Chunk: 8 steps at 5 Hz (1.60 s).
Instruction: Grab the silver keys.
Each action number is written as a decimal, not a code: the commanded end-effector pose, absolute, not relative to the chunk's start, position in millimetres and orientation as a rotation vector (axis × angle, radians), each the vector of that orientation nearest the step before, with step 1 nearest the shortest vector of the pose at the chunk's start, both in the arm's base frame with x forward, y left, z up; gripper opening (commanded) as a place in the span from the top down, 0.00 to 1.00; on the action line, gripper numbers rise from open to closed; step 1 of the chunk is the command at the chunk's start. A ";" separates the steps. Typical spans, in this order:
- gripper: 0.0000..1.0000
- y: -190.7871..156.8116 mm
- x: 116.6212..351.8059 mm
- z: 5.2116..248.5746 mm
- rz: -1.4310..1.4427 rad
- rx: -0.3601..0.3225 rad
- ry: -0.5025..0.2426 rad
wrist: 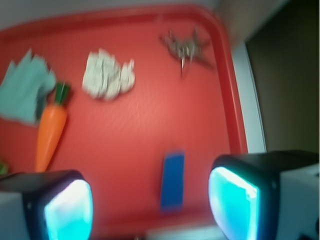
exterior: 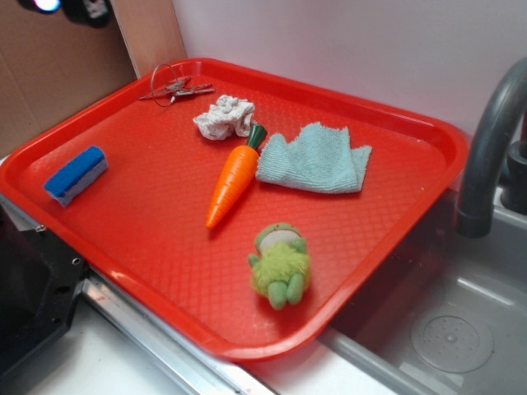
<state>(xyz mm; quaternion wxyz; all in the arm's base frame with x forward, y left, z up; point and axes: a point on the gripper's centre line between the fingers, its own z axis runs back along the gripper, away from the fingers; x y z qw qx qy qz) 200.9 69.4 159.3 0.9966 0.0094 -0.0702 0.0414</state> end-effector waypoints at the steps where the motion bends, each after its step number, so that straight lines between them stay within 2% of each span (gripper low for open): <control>1: 0.00 89.0 237.0 123.6 0.096 0.110 -0.252; 3: 0.00 89.0 237.0 123.6 0.096 0.110 -0.252; 4: 0.00 105.8 240.4 99.7 0.200 0.079 -0.269; 5: 0.00 124.3 274.6 68.4 0.304 0.084 -0.272; 6: 0.00 132.8 285.9 54.9 0.352 0.095 -0.268; 7: 0.00 147.4 300.8 40.5 0.313 0.151 -0.270; 8: 1.00 146.5 308.2 36.8 0.321 0.175 -0.247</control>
